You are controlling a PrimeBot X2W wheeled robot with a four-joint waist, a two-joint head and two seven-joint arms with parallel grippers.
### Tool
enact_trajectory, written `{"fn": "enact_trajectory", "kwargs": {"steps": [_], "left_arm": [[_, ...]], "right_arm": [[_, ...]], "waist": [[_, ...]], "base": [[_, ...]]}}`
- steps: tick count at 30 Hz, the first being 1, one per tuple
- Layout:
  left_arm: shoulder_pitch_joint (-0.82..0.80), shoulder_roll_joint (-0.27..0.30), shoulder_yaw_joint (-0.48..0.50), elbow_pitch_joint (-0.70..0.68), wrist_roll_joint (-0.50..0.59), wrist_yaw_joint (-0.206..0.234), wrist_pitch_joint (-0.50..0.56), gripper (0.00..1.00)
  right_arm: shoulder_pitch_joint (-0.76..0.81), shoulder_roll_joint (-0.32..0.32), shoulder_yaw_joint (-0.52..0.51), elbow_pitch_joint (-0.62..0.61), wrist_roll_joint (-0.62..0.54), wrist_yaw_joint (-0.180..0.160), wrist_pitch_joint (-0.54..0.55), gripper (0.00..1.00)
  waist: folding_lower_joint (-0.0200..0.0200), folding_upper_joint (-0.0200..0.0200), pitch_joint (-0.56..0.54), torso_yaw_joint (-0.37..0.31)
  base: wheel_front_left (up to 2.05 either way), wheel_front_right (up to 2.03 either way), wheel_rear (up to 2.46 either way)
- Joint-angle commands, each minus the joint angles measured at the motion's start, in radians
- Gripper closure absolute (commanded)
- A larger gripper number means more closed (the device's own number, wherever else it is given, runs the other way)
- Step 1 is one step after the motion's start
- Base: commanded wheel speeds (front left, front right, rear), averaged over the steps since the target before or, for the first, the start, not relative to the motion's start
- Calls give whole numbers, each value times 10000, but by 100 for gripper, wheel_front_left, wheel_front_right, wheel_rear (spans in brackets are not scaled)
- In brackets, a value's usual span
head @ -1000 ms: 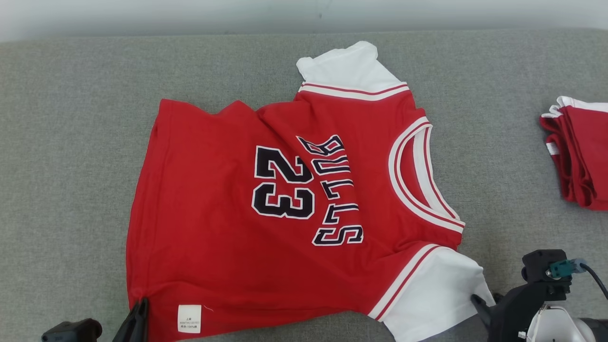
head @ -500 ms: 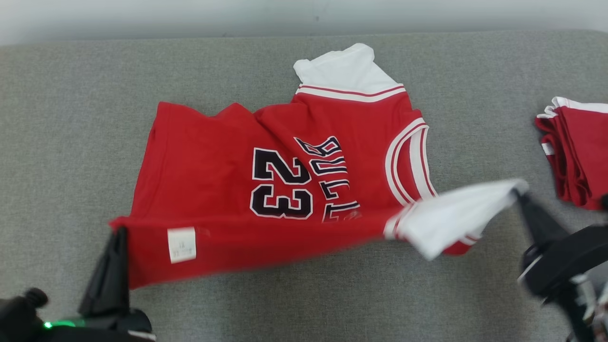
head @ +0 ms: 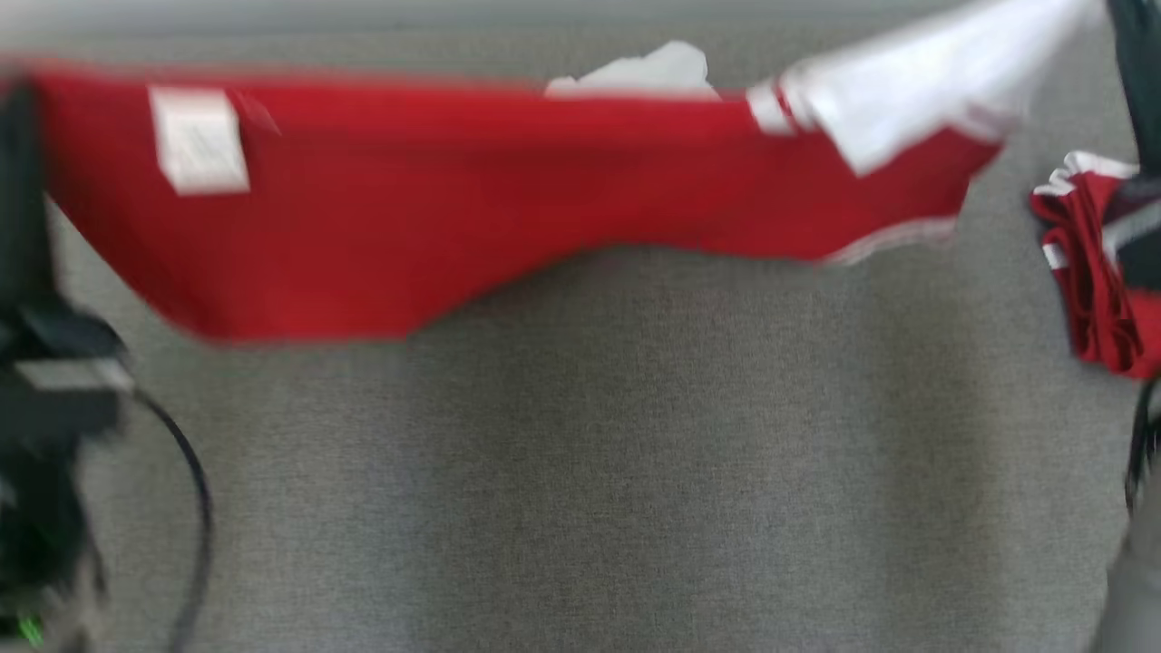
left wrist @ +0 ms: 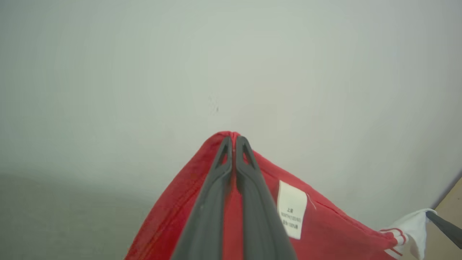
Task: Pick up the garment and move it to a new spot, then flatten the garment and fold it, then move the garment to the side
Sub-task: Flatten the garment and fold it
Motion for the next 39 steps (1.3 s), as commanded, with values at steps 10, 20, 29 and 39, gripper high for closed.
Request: {"fn": "enact_trajectory", "kwargs": {"steps": [10,20,29,39], "left_arm": [[-7094,452,598,2406,-809,-4,159,100],[-11349,227,347,5181,381,-1212,-2580,100],[-11813,-76,1343,4364,980,-1788,-3250,100],[-8908,153,591,3527,102,-1818,-3228,100]], "right_arm": [[-5675,362,975,3609,-495,-25,-1137,100],[-10403,569,-1089,7539,-2577,-26,-7436,100],[-11656,568,-1148,7492,-2530,-32,-9348,100],[-10046,-314,375,7141,-2321,-28,-8925,100]], "waist": [[-1,-1,3427,-1022],[-1,-1,4281,-1540],[-1,-1,4659,-1649],[-1,-1,4727,-1297]], "base": [[0,0,0],[0,0,0],[0,0,0],[0,0,0]]}}
